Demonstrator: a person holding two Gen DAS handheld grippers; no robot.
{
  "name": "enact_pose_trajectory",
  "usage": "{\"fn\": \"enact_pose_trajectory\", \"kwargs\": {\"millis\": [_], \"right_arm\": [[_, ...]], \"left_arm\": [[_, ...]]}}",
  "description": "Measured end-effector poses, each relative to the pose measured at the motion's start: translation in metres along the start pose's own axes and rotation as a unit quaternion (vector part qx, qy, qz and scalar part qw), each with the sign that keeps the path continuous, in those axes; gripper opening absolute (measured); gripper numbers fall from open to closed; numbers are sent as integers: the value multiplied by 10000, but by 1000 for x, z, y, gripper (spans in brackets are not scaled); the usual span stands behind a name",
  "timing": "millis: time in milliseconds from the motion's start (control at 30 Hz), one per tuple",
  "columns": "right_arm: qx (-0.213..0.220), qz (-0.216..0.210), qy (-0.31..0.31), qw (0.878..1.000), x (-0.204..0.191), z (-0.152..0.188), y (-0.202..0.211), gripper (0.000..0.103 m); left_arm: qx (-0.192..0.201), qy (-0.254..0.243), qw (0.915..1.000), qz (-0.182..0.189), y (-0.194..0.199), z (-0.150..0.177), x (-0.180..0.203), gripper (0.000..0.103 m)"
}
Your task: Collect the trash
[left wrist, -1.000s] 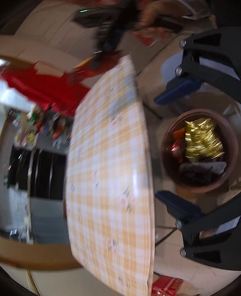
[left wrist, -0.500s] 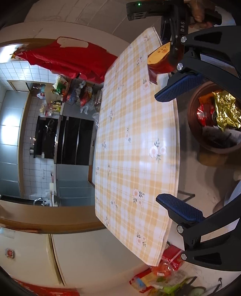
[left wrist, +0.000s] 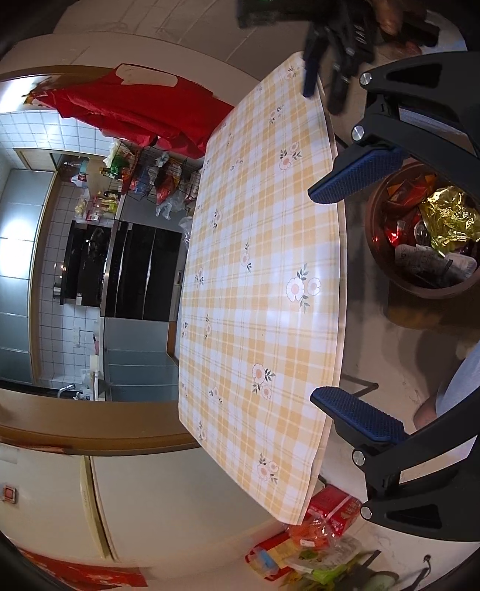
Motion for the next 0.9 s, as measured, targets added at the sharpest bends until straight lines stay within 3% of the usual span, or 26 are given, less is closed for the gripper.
{"fn": "enact_pose_trajectory", "kwargs": {"millis": [200,400,633,900], "right_arm": [[822,600,-96,9948,3,-26,61,97],[1395,772,-49,9872,-1,-42,118,97],[1747,1081,-122,9786,-7,-52,172,97],[1960,1450,-179,9697,-13,-51,204,97]], "left_arm": [[260,-179,9995,-5,25,-19,12,97],[677,-538,9962,-41,62,-45,33,97],[1183,-894,9889,-62,104,-70,58,97],[1545,-1167,9810,103,140,-85,80,97]]}}
Point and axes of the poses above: each gripper's, at about its wrist camera, not at the fingertips, and y roughly against the way its jaws point, x to its right, z to its underside, the point moved 5 cm from there along -y, roughly the way its jaws point, and after that the axes turned 14 degrees about -x, right-handed, at the moved point
